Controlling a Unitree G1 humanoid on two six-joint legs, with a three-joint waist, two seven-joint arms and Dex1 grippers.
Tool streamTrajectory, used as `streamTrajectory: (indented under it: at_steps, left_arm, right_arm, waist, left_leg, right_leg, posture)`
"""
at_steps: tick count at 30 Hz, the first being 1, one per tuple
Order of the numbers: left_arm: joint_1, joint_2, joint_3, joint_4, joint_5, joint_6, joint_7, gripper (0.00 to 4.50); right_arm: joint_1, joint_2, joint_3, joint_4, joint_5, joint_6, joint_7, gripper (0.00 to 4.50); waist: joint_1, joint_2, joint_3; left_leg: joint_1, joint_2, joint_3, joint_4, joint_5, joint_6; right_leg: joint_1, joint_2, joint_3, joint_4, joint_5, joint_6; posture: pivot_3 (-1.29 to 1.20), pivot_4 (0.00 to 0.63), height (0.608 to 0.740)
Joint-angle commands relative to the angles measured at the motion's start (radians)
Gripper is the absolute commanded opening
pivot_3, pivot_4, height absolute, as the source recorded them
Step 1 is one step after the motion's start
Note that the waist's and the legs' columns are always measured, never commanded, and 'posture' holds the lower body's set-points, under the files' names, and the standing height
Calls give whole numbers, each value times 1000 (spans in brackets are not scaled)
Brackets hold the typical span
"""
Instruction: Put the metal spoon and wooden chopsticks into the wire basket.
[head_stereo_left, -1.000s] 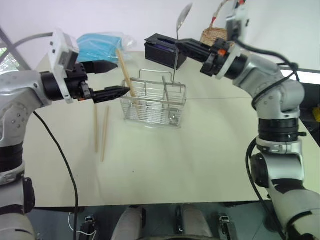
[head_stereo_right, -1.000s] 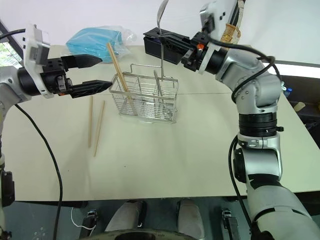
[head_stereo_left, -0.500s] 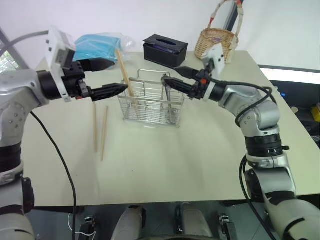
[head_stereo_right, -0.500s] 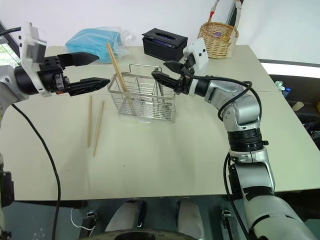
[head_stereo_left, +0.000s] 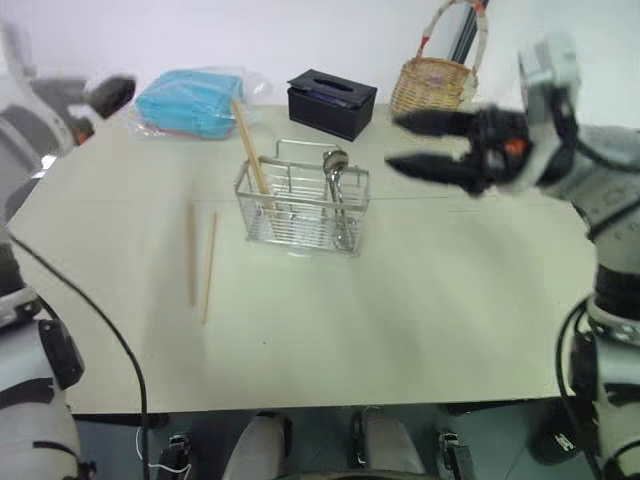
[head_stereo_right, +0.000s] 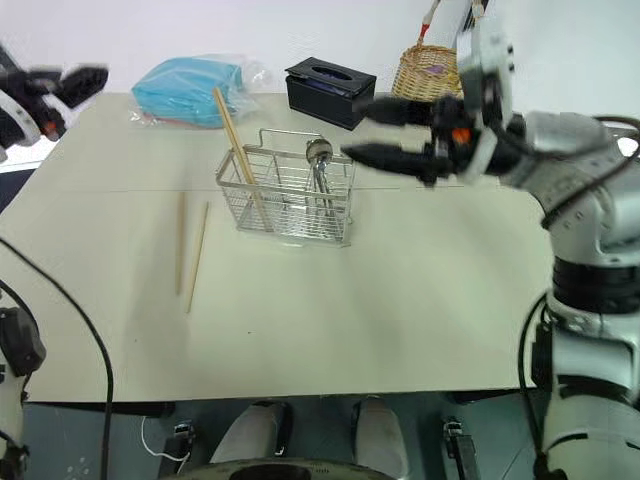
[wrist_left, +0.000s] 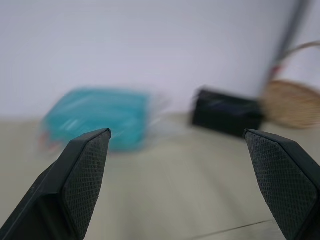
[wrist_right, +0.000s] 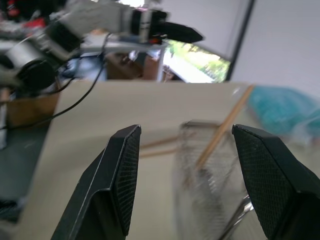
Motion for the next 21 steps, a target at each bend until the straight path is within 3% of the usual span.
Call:
streamTrajectory:
  at_steps: [1, 7, 21]
  left_arm:
    - [-95, -48, -20, 122, 100, 77, 167, 4500]
    - [-138, -147, -129, 291, 176, 99, 120, 4500]
    - [-186, -240, -152, 635, 284, -18, 83, 4500]
  right_arm:
    - [85, -12, -34, -125, 87, 43, -11, 2956]
    - [204, 4, -68, -260, 172, 94, -125, 2956]
    - [315, 23, -120, -365, 328, 122, -375, 2956]
  waist:
    - [4, -3, 1]
    - [11, -4, 0]
    - [12, -7, -1]
  left_leg:
    - [-1, 0, 0, 0, 0, 0]
    - [-3, 0, -2, 1, 0, 0]
    - [-5, 0, -1, 1, 0, 0]
  right_leg:
    - [0, 0, 0, 0, 0, 1]
    - [-2, -2, 0, 0, 1, 1]
    - [-4, -4, 0, 0, 1, 1]
  posture:
    - [0, 150, 661]
    - [0, 150, 661]
    - [0, 150, 661]
